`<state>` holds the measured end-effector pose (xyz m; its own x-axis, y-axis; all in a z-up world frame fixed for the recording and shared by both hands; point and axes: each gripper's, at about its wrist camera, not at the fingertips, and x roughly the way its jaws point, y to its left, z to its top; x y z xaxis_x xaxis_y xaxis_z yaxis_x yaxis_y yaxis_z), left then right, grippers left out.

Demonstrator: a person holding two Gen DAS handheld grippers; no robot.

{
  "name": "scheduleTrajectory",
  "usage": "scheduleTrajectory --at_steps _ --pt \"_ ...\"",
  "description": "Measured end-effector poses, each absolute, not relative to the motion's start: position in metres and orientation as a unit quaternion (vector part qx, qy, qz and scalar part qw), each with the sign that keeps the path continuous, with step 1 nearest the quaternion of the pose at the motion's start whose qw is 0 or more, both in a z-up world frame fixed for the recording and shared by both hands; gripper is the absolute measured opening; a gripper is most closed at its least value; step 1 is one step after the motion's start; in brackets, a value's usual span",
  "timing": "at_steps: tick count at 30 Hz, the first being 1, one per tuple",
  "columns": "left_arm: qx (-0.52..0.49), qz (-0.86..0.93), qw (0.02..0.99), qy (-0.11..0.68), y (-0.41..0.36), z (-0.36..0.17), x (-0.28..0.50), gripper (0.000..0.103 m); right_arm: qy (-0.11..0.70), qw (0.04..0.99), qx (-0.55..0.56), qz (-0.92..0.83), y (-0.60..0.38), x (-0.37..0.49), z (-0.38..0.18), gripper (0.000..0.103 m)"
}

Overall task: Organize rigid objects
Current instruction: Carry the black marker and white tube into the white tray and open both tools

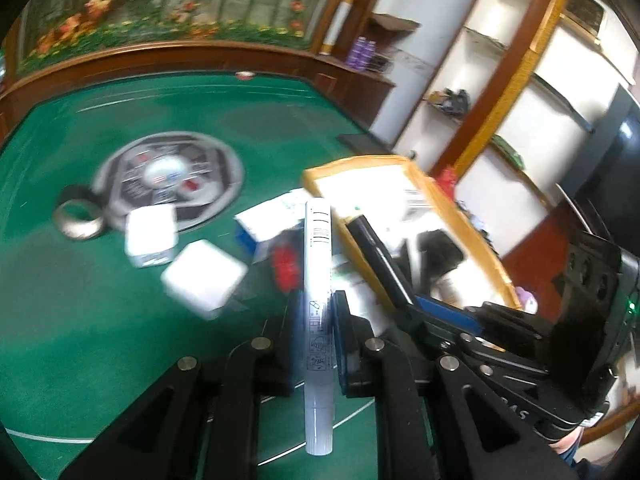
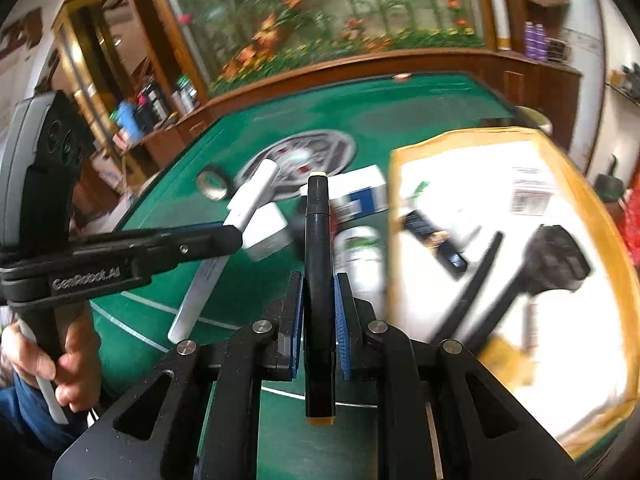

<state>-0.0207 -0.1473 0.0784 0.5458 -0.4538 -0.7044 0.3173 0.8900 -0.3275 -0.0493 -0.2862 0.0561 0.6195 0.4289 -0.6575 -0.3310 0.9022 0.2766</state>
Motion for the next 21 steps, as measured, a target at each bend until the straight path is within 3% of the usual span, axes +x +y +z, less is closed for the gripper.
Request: scheduleTrajectory --at_steps 9,21 --pt "-0.083 -0.283 0.847 0.442 -0.227 0.068 -0.005 0.013 0.361 0.92 0.093 0.123 -0.356 -0.055 0.062 0.014" --pt "-0.072 -0.286 0.825 0.481 -0.266 0.035 0.004 0.014 0.383 0.918 0.102 0.007 -0.424 -0.054 0.043 0.014"
